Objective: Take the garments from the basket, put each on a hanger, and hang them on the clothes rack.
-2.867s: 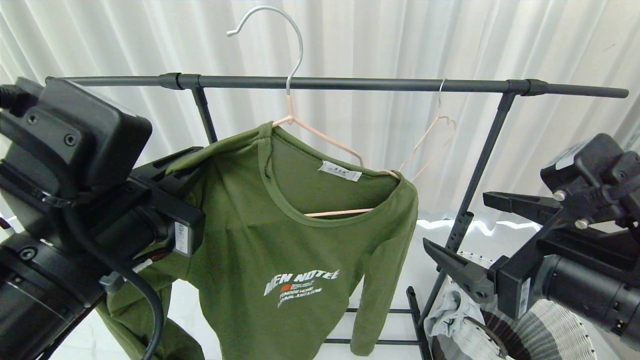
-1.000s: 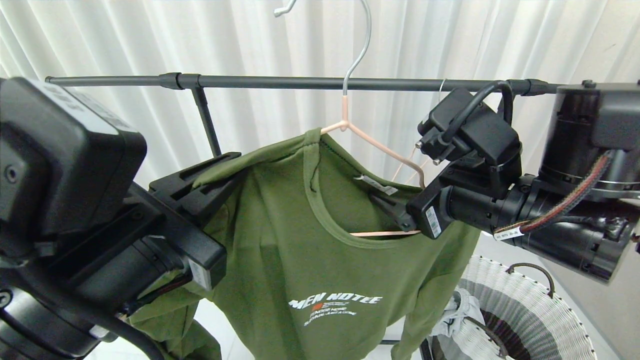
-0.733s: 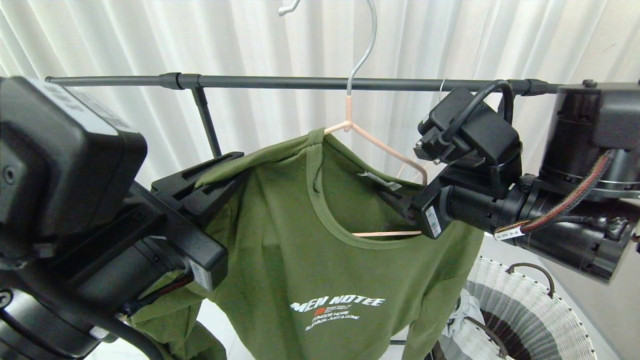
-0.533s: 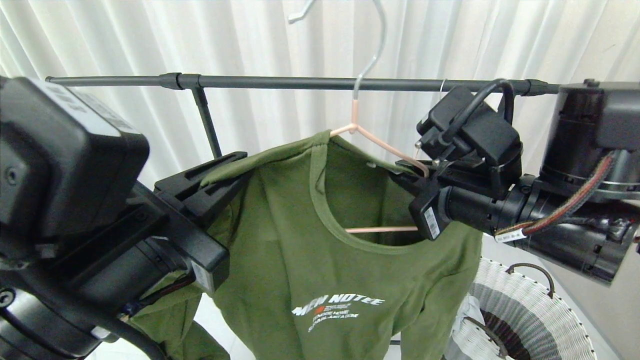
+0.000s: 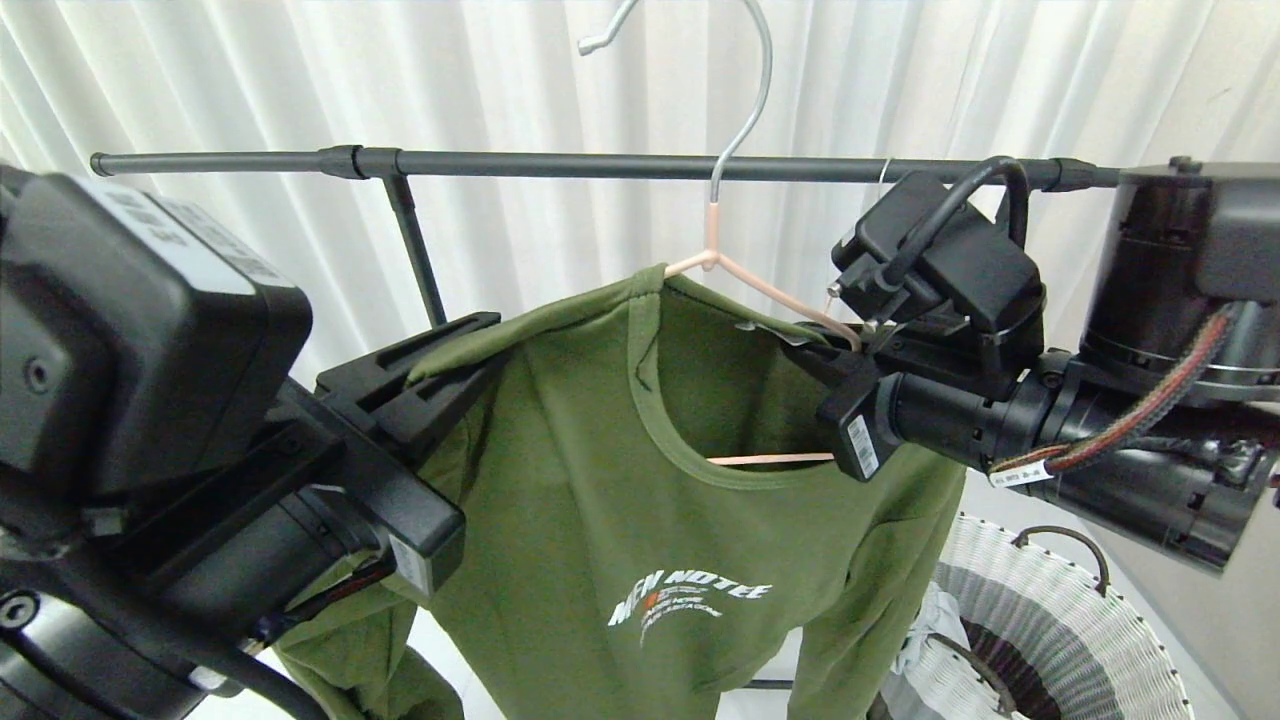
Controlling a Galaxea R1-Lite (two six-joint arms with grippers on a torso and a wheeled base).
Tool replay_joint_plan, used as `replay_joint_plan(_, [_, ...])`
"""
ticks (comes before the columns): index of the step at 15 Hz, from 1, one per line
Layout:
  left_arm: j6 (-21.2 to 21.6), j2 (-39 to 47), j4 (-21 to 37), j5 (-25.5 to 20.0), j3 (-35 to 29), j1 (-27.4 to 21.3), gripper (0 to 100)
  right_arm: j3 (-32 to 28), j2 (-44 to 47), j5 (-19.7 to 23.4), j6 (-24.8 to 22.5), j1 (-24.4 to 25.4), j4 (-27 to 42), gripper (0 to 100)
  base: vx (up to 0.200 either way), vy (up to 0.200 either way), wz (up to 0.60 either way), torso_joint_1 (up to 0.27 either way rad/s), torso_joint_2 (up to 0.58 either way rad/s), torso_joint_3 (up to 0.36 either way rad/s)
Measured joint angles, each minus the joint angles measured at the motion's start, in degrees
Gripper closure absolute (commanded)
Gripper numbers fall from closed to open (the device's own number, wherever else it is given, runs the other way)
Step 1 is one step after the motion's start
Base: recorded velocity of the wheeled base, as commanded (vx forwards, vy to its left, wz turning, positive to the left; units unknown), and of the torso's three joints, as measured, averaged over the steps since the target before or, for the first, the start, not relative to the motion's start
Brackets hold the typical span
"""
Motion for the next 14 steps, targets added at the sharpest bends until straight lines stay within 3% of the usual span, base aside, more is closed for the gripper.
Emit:
replay_joint_plan(9, [-0.2, -0.6, -0.1, 0.1, 2.2, 0.3, 0, 0.1, -2.1, -0.3, -1.4, -0.1, 0.0, 100, 0.000, 0.000, 0.00, 0.000, 0.00, 0.000])
replay_joint_plan(14, [-0.3, -3.6, 0.0, 0.1, 7.7, 6.5, 0, 0.5, -3.9, -0.3, -1.4, -2.3, 0.0, 100, 0.000, 0.000, 0.00, 0.000, 0.00, 0.000])
